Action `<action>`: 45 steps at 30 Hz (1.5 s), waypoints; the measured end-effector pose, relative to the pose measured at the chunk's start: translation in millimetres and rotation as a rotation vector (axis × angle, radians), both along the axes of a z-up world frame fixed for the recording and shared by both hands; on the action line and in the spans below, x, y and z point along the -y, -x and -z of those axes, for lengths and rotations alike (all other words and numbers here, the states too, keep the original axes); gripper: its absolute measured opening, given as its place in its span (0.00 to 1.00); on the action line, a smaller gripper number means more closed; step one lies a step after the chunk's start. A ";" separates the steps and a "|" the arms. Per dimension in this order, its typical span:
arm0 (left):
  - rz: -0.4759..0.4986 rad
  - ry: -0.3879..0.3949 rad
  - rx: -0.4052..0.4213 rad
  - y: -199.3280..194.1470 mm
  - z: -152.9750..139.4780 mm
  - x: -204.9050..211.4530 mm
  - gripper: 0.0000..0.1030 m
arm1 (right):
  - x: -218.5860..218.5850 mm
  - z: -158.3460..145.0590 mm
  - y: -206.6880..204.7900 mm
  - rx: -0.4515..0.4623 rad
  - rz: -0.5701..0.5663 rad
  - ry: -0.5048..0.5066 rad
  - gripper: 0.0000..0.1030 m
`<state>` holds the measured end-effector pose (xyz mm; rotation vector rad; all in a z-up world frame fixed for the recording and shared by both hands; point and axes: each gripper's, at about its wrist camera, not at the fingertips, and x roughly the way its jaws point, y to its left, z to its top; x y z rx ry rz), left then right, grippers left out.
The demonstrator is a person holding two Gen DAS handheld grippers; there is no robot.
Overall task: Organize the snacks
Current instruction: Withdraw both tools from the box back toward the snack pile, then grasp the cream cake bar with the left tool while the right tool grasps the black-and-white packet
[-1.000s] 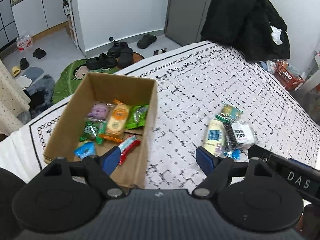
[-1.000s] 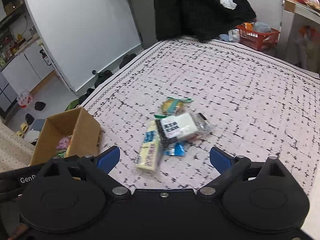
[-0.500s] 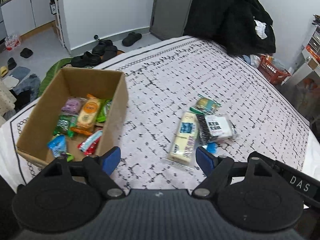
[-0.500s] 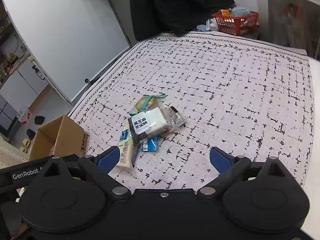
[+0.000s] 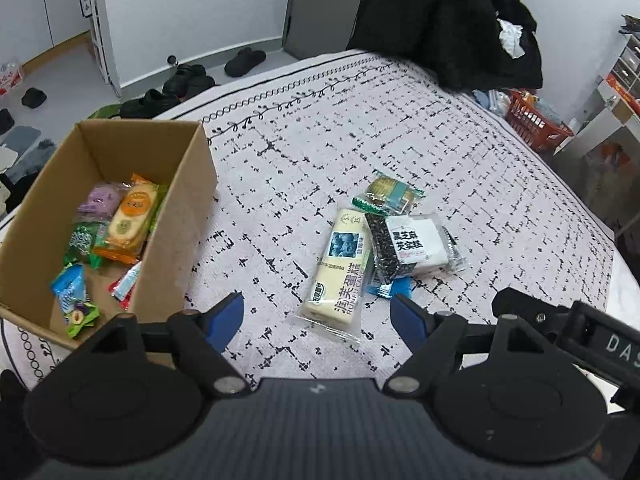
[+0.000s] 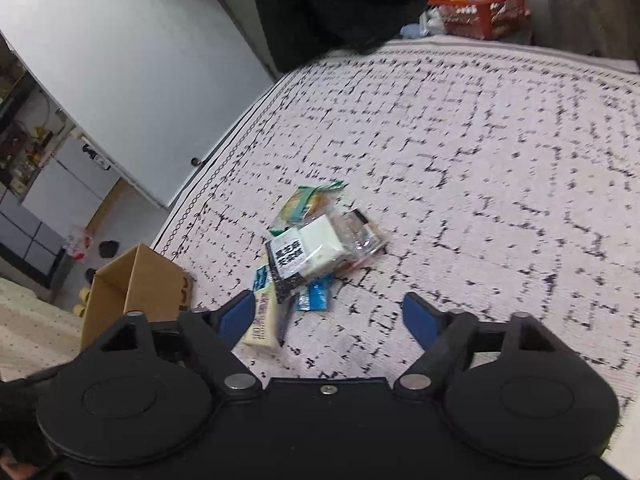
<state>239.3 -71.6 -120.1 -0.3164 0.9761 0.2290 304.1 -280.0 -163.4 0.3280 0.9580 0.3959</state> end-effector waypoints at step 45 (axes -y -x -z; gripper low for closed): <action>0.047 -0.002 -0.161 -76.5 89.1 5.3 0.47 | -37.2 61.9 -88.4 -0.173 -0.028 -0.090 0.34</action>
